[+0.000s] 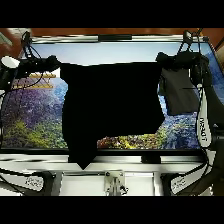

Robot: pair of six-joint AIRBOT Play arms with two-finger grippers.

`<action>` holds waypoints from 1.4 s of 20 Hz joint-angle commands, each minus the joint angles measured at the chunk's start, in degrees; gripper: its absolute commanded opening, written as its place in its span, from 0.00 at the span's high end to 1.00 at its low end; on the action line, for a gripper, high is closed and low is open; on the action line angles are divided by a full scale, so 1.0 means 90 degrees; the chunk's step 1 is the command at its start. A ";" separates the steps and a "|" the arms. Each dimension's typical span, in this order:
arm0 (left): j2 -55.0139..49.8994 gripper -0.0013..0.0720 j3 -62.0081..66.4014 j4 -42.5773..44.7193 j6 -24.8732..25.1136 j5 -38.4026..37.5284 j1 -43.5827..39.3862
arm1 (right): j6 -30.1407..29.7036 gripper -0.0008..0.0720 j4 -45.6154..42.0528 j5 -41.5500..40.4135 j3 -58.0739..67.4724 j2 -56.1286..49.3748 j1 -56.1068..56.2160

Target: Fold the shirts.

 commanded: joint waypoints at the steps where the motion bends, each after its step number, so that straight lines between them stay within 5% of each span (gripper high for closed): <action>1: -0.0228 0.41 0.0041 -0.0019 -0.0163 -0.0148 -0.0134 | 0.0053 0.34 0.0010 -0.0010 0.0022 -0.0015 0.0015; 2: -0.0267 0.20 0.0041 -0.0015 -0.0376 -0.0559 -0.0124 | 0.0044 0.29 0.0000 -0.0459 0.0029 0.0017 0.0015; 5: -0.0214 0.16 0.0124 0.0202 -0.0867 -0.2674 0.0330 | -0.0534 0.29 -0.0675 -0.2528 0.0027 0.0355 -0.0209; 6: -0.0187 0.21 0.0141 0.0525 -0.1124 -0.3487 0.0559 | -0.0724 0.29 -0.1256 -0.3432 0.0027 0.0510 -0.0318; 7: -0.0141 0.51 0.0119 0.1022 -0.1205 -0.4391 0.0787 | -0.0855 0.30 -0.1824 -0.4306 0.0022 0.0629 -0.0457; 9: 0.0194 0.61 -0.0291 0.2195 -0.1209 -0.5472 0.0991 | -0.1052 0.30 -0.2091 -0.5411 -0.0155 0.0867 -0.0828; 12: 0.1503 0.60 -0.2368 0.2679 -0.1214 -0.4874 0.1054 | -0.1022 0.30 -0.1583 -0.5132 -0.1576 0.1836 -0.1445; 13: 0.2033 0.45 -0.3327 0.2438 -0.1188 -0.4447 0.1054 | -0.1022 0.30 -0.1513 -0.4949 -0.2123 0.2161 -0.1581; 14: 0.2463 0.19 -0.4167 0.2154 -0.1027 -0.4141 0.1054 | -0.1025 0.30 -0.1489 -0.4772 -0.2669 0.2480 -0.1683; 15: 0.2832 0.13 -0.4935 0.2004 -0.0765 -0.3900 0.1054 | -0.1025 0.30 -0.1491 -0.4648 -0.3123 0.2742 -0.1724; 16: 0.3104 0.14 -0.5513 0.1894 -0.0503 -0.3752 0.1054 | -0.1035 0.30 -0.1489 -0.4580 -0.3451 0.2934 -0.1724; 18: 0.3402 0.38 -0.6322 0.1804 -0.0129 -0.3597 0.1054 | -0.1037 0.30 -0.1343 -0.4437 -0.3881 0.3186 -0.1690; 28: 0.3235 0.37 -0.6890 0.0954 0.0199 -0.2579 0.1039 | -0.1022 0.30 -0.0721 -0.4250 -0.4002 0.3240 -0.1690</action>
